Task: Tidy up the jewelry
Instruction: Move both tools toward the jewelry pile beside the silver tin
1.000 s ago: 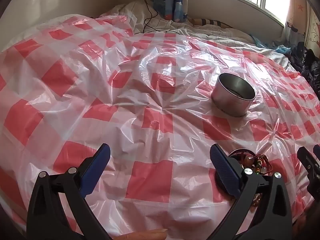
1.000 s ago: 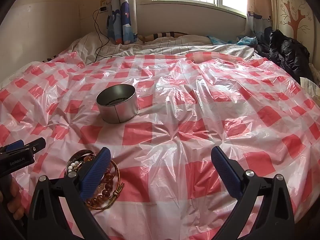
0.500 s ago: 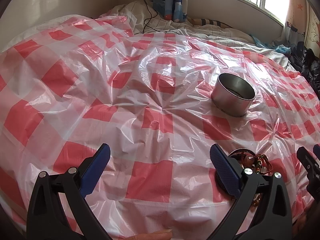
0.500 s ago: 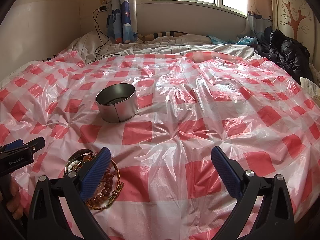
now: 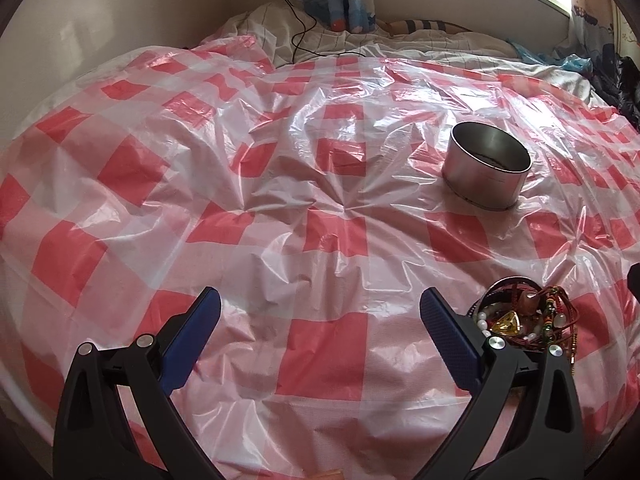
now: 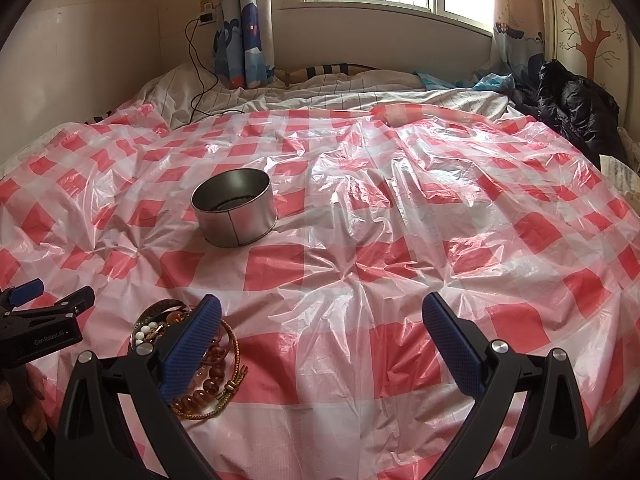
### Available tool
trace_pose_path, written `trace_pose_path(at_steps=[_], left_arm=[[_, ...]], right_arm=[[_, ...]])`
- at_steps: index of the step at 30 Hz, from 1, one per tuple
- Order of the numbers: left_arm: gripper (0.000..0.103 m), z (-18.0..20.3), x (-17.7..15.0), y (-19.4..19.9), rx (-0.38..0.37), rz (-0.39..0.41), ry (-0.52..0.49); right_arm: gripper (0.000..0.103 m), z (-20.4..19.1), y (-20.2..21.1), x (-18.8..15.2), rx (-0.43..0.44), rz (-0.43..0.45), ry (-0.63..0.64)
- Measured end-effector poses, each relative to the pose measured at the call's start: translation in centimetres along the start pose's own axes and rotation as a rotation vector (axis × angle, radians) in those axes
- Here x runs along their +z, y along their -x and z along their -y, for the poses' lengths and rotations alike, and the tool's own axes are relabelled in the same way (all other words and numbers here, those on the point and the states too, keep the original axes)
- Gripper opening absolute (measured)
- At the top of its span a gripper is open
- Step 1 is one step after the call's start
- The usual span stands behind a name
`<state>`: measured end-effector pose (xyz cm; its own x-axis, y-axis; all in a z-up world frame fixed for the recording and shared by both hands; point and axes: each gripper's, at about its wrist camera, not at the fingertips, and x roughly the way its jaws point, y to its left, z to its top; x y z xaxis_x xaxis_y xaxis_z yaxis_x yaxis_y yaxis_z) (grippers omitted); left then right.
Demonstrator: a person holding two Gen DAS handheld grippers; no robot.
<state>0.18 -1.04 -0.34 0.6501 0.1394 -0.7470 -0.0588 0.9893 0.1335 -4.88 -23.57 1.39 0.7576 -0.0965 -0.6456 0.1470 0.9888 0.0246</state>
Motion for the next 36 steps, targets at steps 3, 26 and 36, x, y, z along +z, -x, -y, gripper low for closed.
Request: trace_pose_path(at_steps=[3,26,36], left_arm=[[0.096,-0.4,-0.1,-0.3,0.006,-0.012,-0.013],[0.095,1.4,-0.4,1.5,-0.323,0.045,-0.056],[0.095,3.2,-0.8,1.7,-0.312,0.041,-0.152]], right_arm=[[0.097,-0.1,0.0,-0.2,0.000,0.001,-0.001],[0.097,1.0,-0.3,0.1,-0.012,-0.012,-0.009],[0.097,-0.2,-0.5,-0.3,0.017,-0.022,0.036]])
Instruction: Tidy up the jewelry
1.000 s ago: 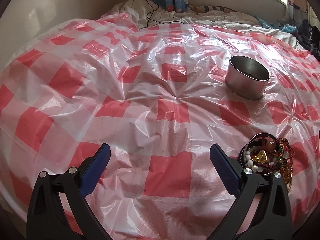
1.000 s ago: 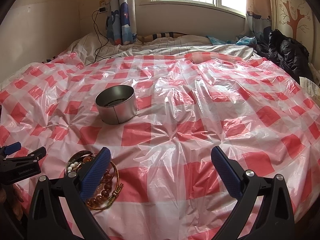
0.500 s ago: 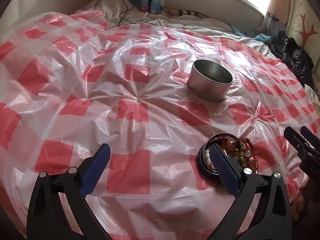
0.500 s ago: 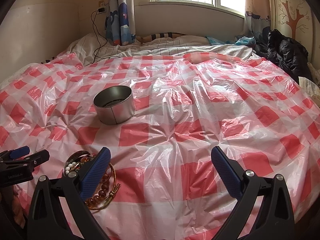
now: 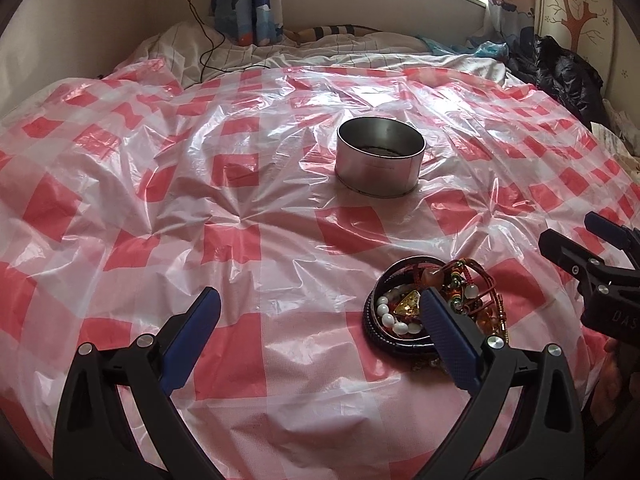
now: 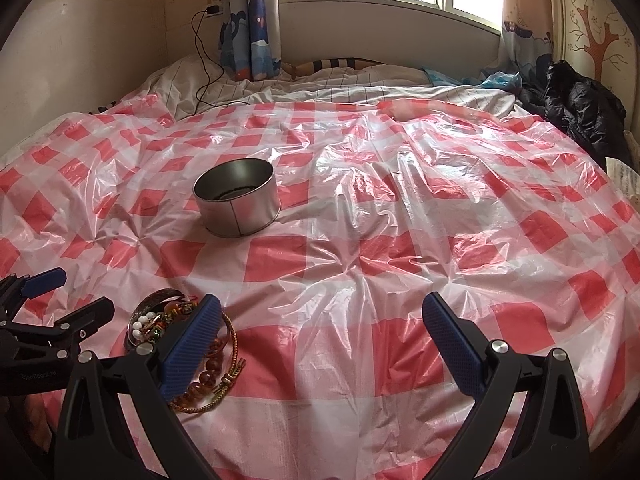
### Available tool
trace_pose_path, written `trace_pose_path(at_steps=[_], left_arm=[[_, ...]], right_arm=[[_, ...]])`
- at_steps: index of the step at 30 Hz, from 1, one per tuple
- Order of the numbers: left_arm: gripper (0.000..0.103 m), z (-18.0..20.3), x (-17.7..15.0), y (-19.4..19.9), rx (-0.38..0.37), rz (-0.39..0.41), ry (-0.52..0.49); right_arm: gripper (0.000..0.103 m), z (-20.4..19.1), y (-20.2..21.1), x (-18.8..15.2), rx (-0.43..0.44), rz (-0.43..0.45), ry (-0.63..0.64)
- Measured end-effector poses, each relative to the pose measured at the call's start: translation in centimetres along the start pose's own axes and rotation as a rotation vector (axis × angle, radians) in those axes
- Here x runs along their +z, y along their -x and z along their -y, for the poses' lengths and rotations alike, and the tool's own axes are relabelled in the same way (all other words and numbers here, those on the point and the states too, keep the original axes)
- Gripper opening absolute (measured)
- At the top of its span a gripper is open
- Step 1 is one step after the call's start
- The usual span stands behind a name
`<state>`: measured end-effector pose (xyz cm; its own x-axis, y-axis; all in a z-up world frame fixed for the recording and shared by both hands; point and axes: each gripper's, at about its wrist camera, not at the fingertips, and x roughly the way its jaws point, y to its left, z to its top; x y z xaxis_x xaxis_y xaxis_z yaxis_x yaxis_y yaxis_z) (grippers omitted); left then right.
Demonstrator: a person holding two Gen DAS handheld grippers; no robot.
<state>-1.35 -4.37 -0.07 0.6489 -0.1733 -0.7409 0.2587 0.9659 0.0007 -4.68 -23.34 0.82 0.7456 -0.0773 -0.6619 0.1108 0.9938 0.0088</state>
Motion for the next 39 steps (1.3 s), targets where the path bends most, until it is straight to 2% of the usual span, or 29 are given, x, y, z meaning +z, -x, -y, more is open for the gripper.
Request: trace_pose_path(at_steps=[9,24,28,31,35,39], left_arm=[[0.095,1.4,-0.3,0.0,0.021,0.005,-0.083],[0.095,1.4,-0.3,0.1,0.062,0.024,-0.097],[0.095,0.2,-0.3,0.3,0.102,0.022,-0.064],[0.095,-1.1,-0.3,0.4,0.108,0.016,-0.017],[0.095,-2.4,-0.2,0.6,0.101,0.011,0.039],[0.095,-2.7,-0.2,0.7,0.092,0.015,0.059]], right_arm=[[0.097,0.1,0.1,0.0,0.015,0.005,-0.014],[0.097,-0.2,0.3,-0.3,0.037,0.006,-0.001],[0.097,-1.4,1.4,-1.1,0.108,0.019,0.066],[0.097,-3.1,2.0,-2.2,0.163,0.026,0.165],[0.097,-5.5,1.9,-3.5,0.162,0.017,0.298],[0.097,-5.6,1.4,-3.6,0.211,-0.012,0.281]])
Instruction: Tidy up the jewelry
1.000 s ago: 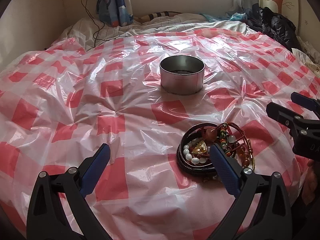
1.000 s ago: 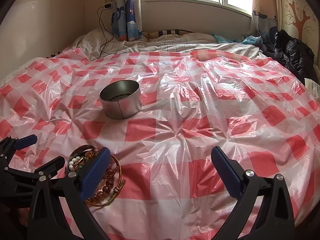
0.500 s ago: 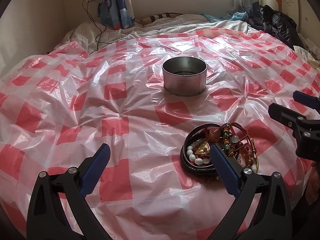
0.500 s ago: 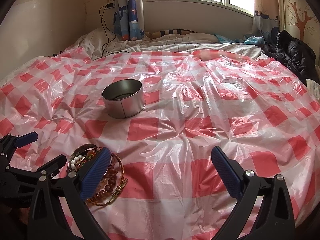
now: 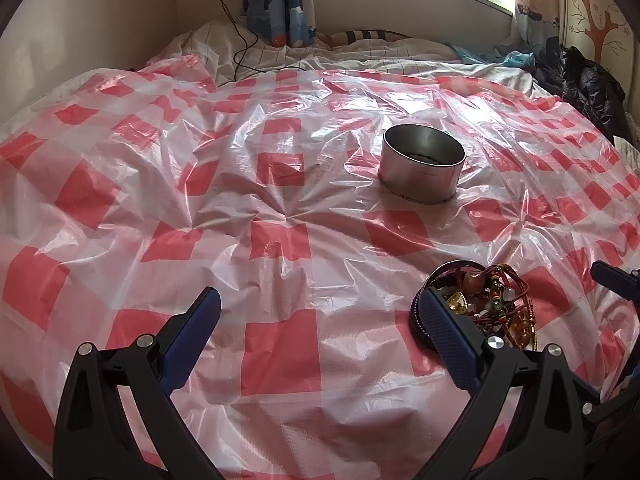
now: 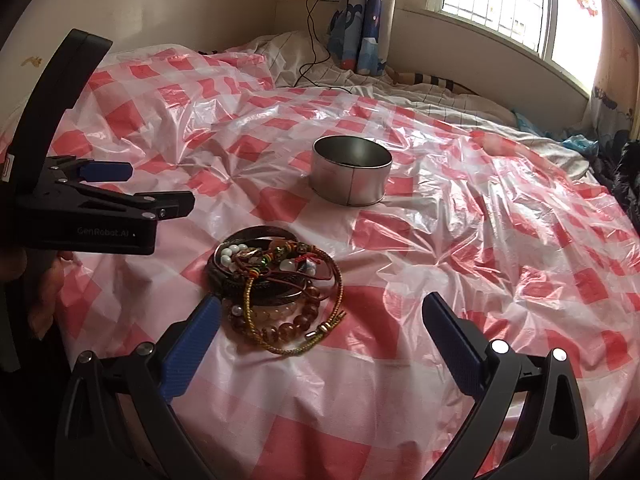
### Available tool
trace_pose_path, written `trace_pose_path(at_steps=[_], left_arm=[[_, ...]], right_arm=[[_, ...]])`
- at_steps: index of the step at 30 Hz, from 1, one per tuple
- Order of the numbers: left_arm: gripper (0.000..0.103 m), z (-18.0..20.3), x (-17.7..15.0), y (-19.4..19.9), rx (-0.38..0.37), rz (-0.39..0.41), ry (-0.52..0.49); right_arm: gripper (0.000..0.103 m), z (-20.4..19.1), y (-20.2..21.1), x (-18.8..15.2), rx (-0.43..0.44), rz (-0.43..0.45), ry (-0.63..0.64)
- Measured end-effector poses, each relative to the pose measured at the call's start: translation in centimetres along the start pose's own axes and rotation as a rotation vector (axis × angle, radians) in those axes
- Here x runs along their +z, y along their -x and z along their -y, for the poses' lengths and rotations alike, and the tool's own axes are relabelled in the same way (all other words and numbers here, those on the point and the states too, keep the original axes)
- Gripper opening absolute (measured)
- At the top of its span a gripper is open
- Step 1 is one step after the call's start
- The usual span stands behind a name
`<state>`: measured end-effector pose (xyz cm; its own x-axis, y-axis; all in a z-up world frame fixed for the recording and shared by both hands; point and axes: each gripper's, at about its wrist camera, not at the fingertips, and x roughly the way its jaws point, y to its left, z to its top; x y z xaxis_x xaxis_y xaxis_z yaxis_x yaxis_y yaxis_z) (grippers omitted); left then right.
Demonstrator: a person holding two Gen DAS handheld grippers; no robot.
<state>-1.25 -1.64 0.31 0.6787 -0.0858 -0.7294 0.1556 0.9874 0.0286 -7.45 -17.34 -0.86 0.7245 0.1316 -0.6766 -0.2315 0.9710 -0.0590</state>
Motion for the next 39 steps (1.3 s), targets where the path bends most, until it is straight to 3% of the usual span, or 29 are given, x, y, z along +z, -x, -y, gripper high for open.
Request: trace_pose_path(at_steps=[3,4,7,8,11,13,19,23,27,32,33,34,35,37,39], left_arm=[[0.095,0.2,0.0,-0.1,0.003,-0.003,-0.013],[0.095,0.3,0.1,-0.1,0.006,-0.002,-0.019],[0.095,0.4,0.2,-0.1,0.002,0.004,-0.022],[0.095,0.4,0.2,-0.1,0.000,0.005,-0.021],[0.095,0.3,0.3,-0.1,0.000,0.007,-0.020],[0.095,0.3,0.3,-0.1,-0.001,0.008,-0.018],[0.095,1.4,0.3,0.5,-0.070,0.037,-0.071],[0.095,5.3,-0.4,1.2,-0.121,0.081,-0.261],[0.095,8.9,-1.1,0.5,-0.141,0.060,-0.416],[0.094,9.5,-0.6,-0.5,-0.259,0.013,-0.362],[0.082,9.3,-0.5,-0.8,-0.278,-0.004,-0.339],[0.062,9.1,-0.5,-1.3,-0.304,-0.029,-0.324],[0.056,8.9,-0.6,-1.8,-0.319,-0.057,-0.310],[0.031,8.6,-0.8,-1.9,-0.386,-0.062,-0.297],[0.015,8.9,-1.0,-1.7,-0.386,-0.052,-0.312]], right_arm=[[0.095,-0.2,-0.3,-0.1,0.039,-0.011,0.007],[0.089,-0.4,-0.5,-0.1,0.046,-0.015,0.017],[0.067,-0.9,-1.5,-0.3,0.060,-0.054,0.044],[0.052,-1.0,-2.0,-0.4,0.068,-0.074,0.046],[0.021,-0.7,-2.7,-0.5,0.095,-0.103,0.024],[0.011,0.2,-2.7,-0.4,0.116,-0.101,-0.023],[0.006,5.8,-2.6,-0.5,0.332,-0.067,-0.377],[0.006,8.3,-2.8,-0.9,0.439,-0.059,-0.554],[0.006,9.7,-2.6,-0.9,0.486,-0.048,-0.639],[0.006,10.8,-2.9,-1.2,0.510,-0.057,-0.696],[0.006,10.9,-3.0,-1.2,0.514,-0.060,-0.708],[0.006,11.1,-3.1,-1.4,0.517,-0.064,-0.719],[0.006,11.2,-3.3,-1.5,0.520,-0.068,-0.726],[0.006,11.4,-3.5,-1.6,0.520,-0.075,-0.731],[0.006,11.4,-3.7,-1.7,0.524,-0.079,-0.732]])
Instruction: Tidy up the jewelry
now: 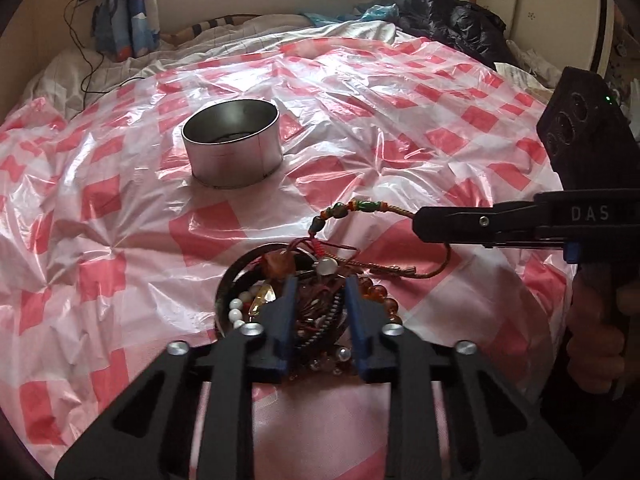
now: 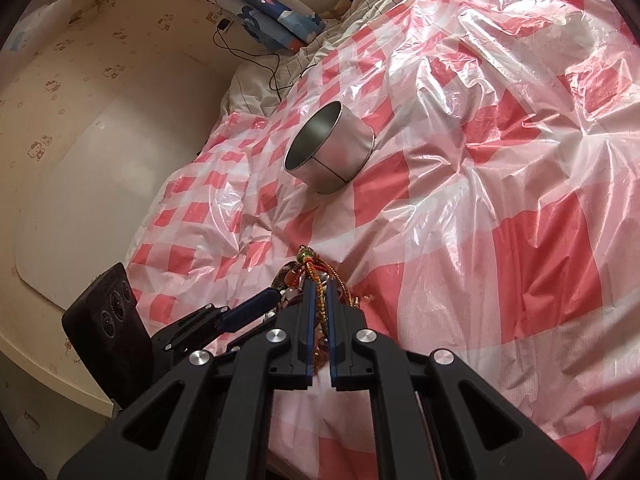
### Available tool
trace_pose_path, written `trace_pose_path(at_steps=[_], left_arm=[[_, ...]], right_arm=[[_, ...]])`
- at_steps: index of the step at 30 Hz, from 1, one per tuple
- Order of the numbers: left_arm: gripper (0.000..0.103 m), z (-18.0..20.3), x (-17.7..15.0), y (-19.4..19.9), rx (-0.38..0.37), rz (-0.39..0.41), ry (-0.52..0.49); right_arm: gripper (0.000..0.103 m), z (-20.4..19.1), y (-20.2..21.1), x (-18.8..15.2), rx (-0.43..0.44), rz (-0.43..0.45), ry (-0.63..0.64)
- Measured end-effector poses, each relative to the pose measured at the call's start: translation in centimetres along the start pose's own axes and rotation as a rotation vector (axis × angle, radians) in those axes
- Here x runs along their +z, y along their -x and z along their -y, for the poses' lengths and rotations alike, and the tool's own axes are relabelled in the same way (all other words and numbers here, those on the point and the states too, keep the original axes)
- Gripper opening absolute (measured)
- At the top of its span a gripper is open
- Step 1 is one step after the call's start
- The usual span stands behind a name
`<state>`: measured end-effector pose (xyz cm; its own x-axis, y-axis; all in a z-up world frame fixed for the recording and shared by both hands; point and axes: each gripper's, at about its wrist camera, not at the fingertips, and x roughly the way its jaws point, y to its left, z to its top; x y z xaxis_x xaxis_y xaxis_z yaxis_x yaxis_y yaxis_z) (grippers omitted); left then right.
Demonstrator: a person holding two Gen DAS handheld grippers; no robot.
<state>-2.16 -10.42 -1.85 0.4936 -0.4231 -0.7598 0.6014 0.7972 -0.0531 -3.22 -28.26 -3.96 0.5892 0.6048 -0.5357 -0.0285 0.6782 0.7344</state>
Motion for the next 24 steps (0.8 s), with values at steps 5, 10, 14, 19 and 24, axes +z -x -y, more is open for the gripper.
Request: trace_pose_path(at_steps=[5,10,14,19,24], left_arm=[[0.002,-0.1,0.2,1.1,-0.010,0.054,0.010],[0.002,-2.1,0.5,2.7,-0.103,0.122,0.123],[0.002,-3.3,0.6,3.9,-0.188,0.179,0.200],[0.002,-4.7,0.7,4.8,-0.257,0.226,0.273],[0.002,-4.6,1.8,6.9,-0.280,0.291,0.277]], right_arm=[[0.006,0.3,-0.4,0.0,0.003,-0.015,-0.006],[0.006,0.6,-1.5,-0.1,-0.016,-0.044,-0.021],[0.006,0.5,-1.6,-0.2,-0.026,-0.035,-0.007],[0.005,-0.4,-0.4,0.1,0.029,0.036,0.017],[0.004,-0.5,1.3,0.8,0.107,0.097,-0.009]])
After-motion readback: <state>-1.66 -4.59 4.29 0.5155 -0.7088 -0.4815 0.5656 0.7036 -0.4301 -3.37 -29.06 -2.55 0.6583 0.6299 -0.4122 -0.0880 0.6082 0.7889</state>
